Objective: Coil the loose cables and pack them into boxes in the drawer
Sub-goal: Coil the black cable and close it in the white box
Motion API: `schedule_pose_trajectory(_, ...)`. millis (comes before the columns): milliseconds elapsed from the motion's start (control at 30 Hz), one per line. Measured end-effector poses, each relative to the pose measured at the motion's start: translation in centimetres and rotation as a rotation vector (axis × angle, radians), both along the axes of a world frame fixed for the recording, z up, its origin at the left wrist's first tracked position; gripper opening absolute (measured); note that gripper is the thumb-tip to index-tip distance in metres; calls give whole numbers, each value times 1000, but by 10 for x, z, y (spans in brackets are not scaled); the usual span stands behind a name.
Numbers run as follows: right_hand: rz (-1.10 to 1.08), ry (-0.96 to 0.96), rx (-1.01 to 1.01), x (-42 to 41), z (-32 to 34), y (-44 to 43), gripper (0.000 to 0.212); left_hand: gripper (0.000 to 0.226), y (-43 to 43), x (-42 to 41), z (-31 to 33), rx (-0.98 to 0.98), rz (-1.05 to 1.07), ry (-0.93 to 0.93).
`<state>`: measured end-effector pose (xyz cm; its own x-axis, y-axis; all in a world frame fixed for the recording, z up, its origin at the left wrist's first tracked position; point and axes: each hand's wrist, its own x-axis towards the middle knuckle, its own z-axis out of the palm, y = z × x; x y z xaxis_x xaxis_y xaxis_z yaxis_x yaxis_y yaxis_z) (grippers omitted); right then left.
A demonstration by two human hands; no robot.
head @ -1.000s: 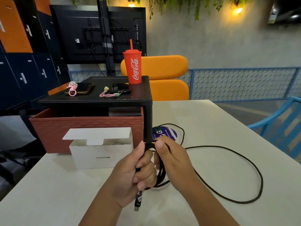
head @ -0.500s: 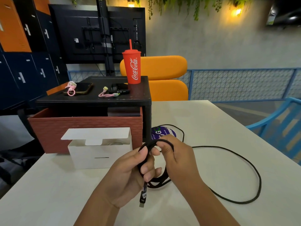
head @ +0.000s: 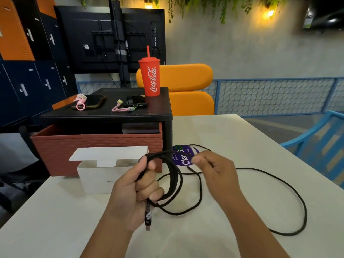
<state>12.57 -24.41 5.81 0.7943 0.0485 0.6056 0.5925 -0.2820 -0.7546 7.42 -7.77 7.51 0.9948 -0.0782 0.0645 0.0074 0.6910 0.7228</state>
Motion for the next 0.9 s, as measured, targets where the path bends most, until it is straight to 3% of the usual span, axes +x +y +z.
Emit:
schedule_pose_trajectory(67, -94, 6, -1, 4, -1, -7, 38, 25, 4, 2, -5, -80, -84, -64)
schedule_pose_trajectory(167, -173, 48, -153, 6, -4, -6, 48, 35, 8, 13, -17, -301, -393, -241)
schedule_pose_trajectory(233, -137, 155, -329, 2, -4, 2, 48, 51, 14, 10, -17, -248, -262, -264)
schedule_pose_trajectory(333, 94, 358, -545, -8, -3, 16, 31, 50, 25, 9, -18, -128, -110, -321)
schedule_pose_trajectory(433, 303, 485, -684, -17, 0, 23, 25, 55, 15, 8, -8, -65, -134, -385)
schedule_pose_trajectory(500, 345, 512, -791, -21, 5, 20, 24, 56, 6, 5, -11, -7, 3, -214)
schedule_pose_trajectory(633, 413, 499, -946, -29, 14, 15, 17, 21, -14, 0, -4, 385, 249, -164)
schedule_pose_trajectory(733, 431, 465, -1005, -35, 21, 14, 16, 25, -17, 2, -13, 722, 314, -205)
schedule_pose_trajectory(900, 394, 327, -1027, -36, 26, 7, 16, 27, -17, 6, -22, 1042, 278, -203)
